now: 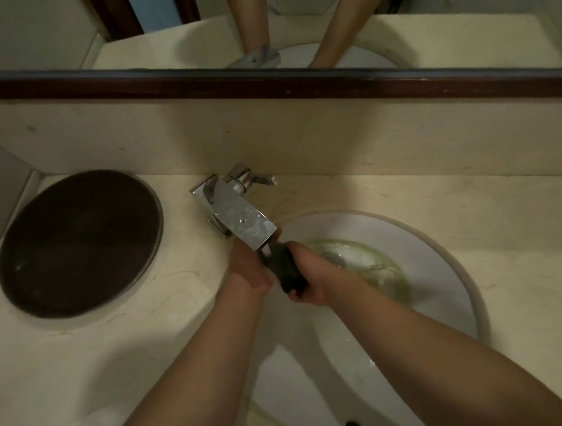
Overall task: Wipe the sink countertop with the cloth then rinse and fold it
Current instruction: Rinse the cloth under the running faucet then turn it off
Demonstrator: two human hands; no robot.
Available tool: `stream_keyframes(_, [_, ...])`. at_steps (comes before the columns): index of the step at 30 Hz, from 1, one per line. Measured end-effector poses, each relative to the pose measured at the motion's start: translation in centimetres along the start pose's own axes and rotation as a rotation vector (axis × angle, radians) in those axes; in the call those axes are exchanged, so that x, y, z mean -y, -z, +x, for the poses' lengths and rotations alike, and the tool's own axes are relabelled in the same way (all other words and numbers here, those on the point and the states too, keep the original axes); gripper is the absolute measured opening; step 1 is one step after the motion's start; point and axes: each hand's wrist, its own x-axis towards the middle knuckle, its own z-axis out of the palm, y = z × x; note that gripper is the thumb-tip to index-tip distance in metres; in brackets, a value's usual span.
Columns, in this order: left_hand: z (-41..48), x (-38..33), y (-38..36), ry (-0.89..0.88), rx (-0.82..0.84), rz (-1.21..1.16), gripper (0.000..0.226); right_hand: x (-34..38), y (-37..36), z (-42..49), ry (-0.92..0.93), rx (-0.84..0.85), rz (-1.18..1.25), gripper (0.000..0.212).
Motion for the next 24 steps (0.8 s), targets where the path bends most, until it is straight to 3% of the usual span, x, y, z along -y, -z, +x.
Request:
stream_keyframes(4, [0.2, -0.7, 0.0, 0.052, -0.059, -0.108, 0.038, 0.0, -0.6, 0.0, 0.051, 0.037, 0.013, 0.047])
stream_keyframes(9, [0.4, -0.5, 0.1, 0.007, -0.118, -0.083, 0.027, 0.3, -2.0, 0.5, 0.268, -0.283, -0.105, 0.033])
stream_keyframes(14, [0.0, -0.5, -0.1, 0.026, -0.151, -0.064, 0.032, 0.7, -1.6, 0.2, 0.49, -0.388, -0.509, 0.035])
stream_keyframes(16, [-0.6, -0.8, -0.5, 0.053, -0.119, -0.068, 0.033, 0.7, -1.4, -0.3, 0.539, -0.396, -0.663, 0.034])
stream_keyframes(20, [-1.2, -1.4, -0.7, 0.079, -0.067, -0.054, 0.033, 0.4, 1.2, -1.4, 0.439, -0.152, -0.568, 0.046])
stream_keyframes(24, [-1.2, -1.9, -0.3, 0.108, -0.06, -0.045, 0.032, 0.4, 4.2, -1.5, 0.42, -0.222, -0.797, 0.028])
